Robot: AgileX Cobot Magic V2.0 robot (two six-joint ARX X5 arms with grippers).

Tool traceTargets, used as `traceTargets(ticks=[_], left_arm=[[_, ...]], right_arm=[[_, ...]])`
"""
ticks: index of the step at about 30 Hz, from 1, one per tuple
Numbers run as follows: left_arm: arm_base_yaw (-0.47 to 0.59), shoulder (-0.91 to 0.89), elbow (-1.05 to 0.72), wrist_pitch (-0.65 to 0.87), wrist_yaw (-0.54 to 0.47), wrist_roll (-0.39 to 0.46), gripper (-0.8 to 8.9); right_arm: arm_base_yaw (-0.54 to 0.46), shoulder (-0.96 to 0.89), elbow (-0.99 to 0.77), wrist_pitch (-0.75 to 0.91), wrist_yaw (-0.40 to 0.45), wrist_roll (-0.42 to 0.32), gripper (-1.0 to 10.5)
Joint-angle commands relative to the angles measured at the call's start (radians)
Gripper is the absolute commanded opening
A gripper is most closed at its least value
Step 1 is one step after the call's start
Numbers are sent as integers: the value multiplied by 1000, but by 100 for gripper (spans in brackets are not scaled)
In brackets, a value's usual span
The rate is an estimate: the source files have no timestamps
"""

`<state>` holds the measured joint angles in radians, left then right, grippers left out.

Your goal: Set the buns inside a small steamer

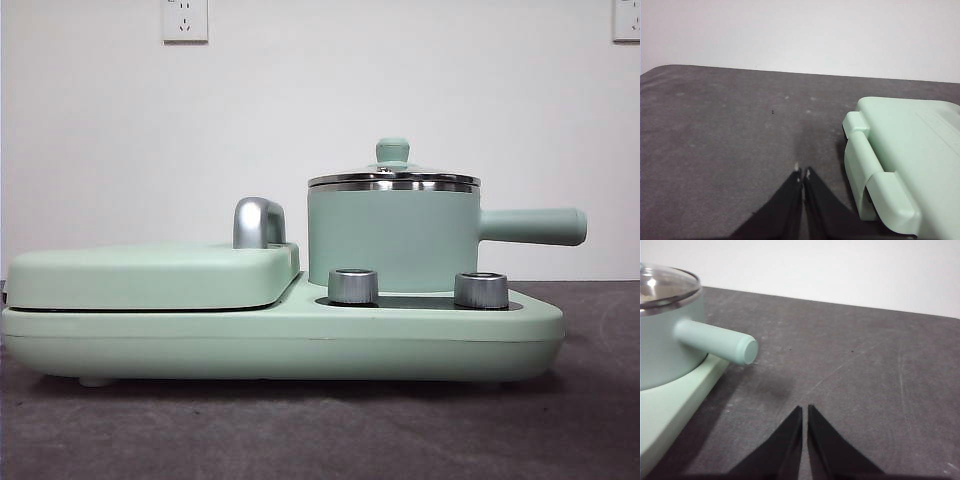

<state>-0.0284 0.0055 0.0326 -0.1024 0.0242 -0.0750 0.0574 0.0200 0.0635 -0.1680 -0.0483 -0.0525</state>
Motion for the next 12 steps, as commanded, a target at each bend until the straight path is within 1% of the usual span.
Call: traceTargets(ticks=[1,7,9,12], left_arm=[[2,-1,-20,13,1,-8,7],[2,-1,-20,14,1,-8,7],[2,-1,-20,13,1,-8,7],[2,-1,-20,14,1,-8,7]], right_arm=[[-2,-16,-43,37,4,11,15],[-2,-16,-52,3,4,20,15],[-1,-16,-52,5,-19,69,15],[-1,-16,-52,10,-30,71,15]])
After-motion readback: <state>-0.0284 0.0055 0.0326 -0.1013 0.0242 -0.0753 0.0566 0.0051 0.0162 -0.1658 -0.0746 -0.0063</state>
